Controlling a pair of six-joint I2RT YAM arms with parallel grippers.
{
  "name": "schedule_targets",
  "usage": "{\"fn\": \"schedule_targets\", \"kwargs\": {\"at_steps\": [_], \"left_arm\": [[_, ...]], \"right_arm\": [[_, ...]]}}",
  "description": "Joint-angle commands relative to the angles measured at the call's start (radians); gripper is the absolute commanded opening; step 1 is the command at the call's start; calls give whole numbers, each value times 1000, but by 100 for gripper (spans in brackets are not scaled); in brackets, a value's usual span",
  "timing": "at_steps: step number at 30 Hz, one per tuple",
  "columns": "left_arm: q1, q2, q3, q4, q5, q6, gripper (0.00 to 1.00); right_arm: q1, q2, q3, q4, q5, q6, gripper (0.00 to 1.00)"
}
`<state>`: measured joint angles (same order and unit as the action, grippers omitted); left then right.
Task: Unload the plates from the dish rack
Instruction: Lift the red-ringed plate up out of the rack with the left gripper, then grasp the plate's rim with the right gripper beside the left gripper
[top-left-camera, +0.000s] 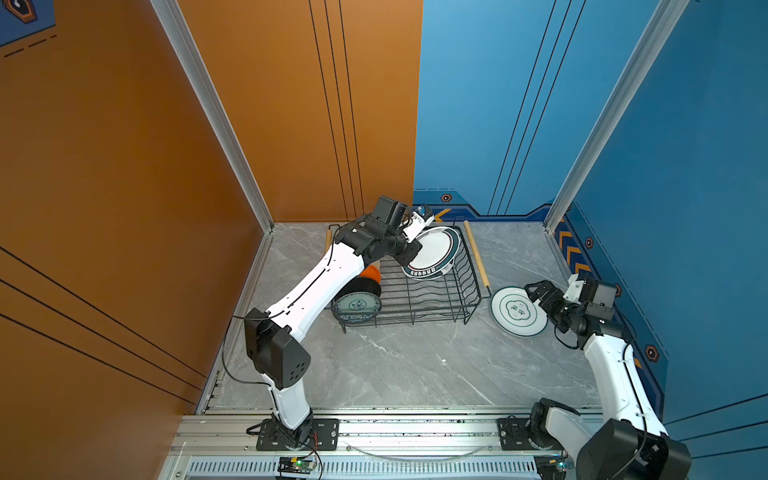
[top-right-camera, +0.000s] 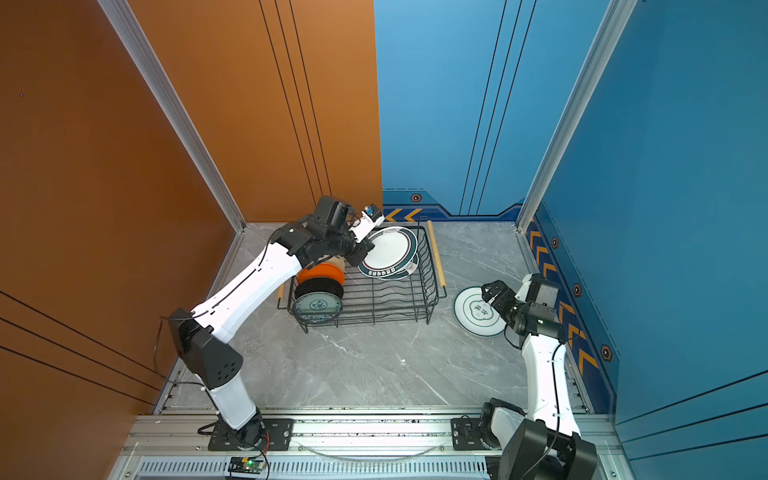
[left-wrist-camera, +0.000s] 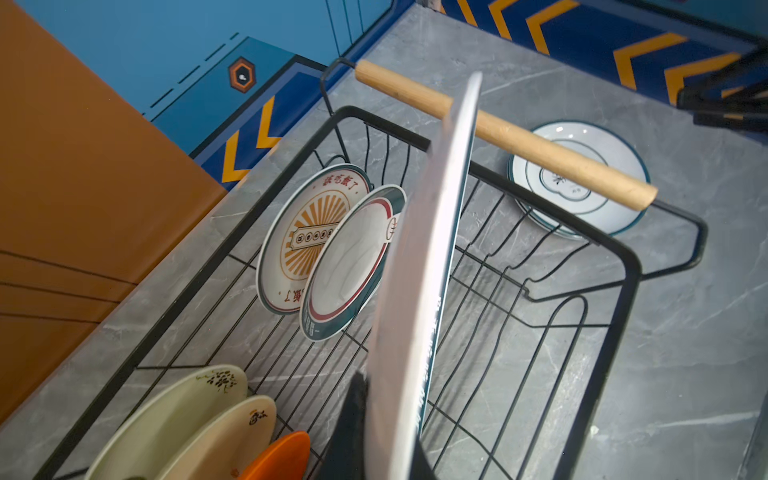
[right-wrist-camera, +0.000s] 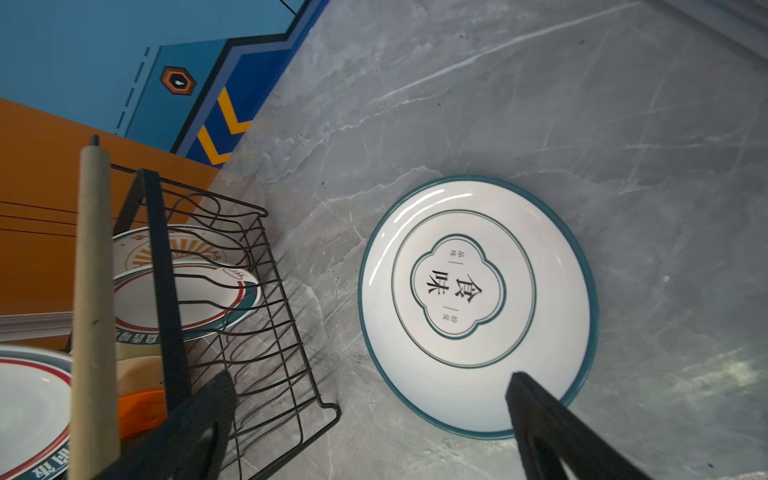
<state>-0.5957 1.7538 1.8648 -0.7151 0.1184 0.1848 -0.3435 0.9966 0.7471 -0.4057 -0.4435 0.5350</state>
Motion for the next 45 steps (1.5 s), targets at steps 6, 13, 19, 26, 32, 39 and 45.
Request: {"fn": "schedule_targets", "kwargs": {"at_steps": [6, 13, 19, 26, 32, 39, 45], "left_arm": [[32, -137, -149, 132, -18, -526, 0], [78, -284, -418, 410, 77, -811, 0], [123, -347, -587, 638, 204, -1018, 0], [120, -378, -675, 736, 232, -1116, 0], [125, -414, -741, 798, 244, -1176, 0], [122, -394, -777, 881, 302, -1238, 0], [120, -393, -804, 909, 310, -1257, 0]], "right_arm": [[178, -107, 71, 143, -98, 116, 100], [417, -62, 97, 307, -147, 252, 100], [557, 29, 97, 409, -121, 316, 94], [620, 147, 87, 584, -153, 387, 79], [664, 233, 137, 587, -141, 427, 71], [705, 348, 155, 776, -180, 533, 63], [729, 439, 177, 885, -198, 587, 51]]}}
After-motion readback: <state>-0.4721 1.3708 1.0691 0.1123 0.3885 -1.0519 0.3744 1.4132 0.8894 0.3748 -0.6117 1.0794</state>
